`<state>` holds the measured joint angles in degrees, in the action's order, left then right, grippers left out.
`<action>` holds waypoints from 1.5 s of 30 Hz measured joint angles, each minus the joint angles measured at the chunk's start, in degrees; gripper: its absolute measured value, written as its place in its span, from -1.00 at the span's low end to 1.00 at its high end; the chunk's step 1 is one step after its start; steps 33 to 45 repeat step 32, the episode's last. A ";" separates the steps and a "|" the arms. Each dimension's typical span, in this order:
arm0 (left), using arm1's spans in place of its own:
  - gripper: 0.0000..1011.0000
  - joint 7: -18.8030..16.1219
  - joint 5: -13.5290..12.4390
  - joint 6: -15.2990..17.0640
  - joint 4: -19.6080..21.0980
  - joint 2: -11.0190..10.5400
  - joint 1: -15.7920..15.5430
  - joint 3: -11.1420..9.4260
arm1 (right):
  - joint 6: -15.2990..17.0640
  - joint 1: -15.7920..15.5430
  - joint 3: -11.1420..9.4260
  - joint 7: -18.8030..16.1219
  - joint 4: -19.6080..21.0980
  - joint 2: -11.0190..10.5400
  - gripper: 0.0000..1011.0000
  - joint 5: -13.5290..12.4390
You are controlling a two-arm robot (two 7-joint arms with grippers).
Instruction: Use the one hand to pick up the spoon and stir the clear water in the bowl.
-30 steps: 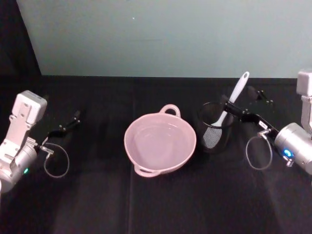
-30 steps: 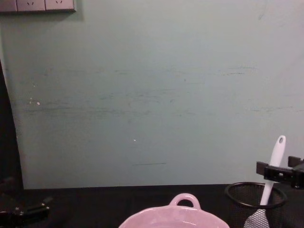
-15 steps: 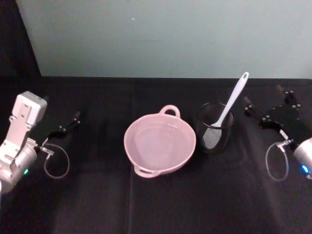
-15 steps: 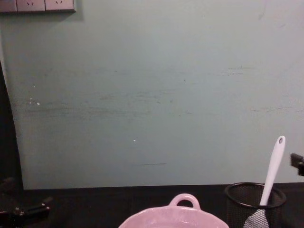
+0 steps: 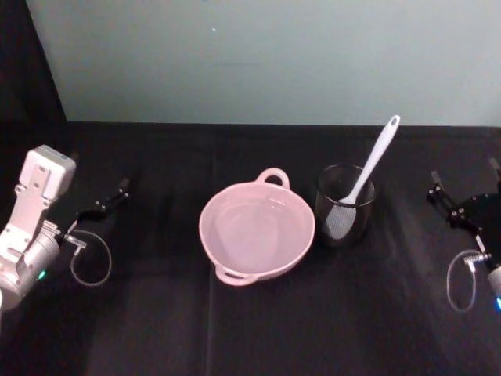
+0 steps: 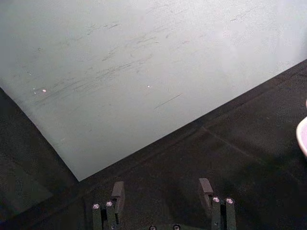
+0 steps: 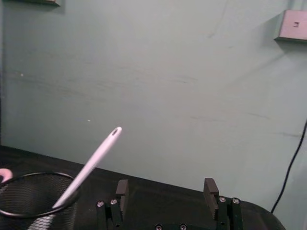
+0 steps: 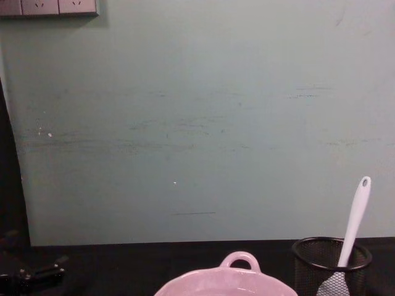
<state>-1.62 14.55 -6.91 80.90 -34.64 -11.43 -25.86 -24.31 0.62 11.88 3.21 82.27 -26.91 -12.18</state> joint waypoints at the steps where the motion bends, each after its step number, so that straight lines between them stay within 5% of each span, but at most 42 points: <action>1: 1.00 0.00 0.00 0.00 0.00 0.00 0.00 0.00 | -0.77 0.24 -0.14 0.04 -1.01 0.43 0.98 0.25; 12: 1.00 0.00 0.00 0.00 0.00 0.00 0.00 0.00 | -0.86 1.75 -1.13 -1.87 -4.48 2.60 0.98 -1.11; 45: 1.00 0.00 0.00 0.00 0.00 0.00 0.00 0.00 | -0.84 1.66 -0.90 -1.62 -4.32 2.37 0.98 -0.78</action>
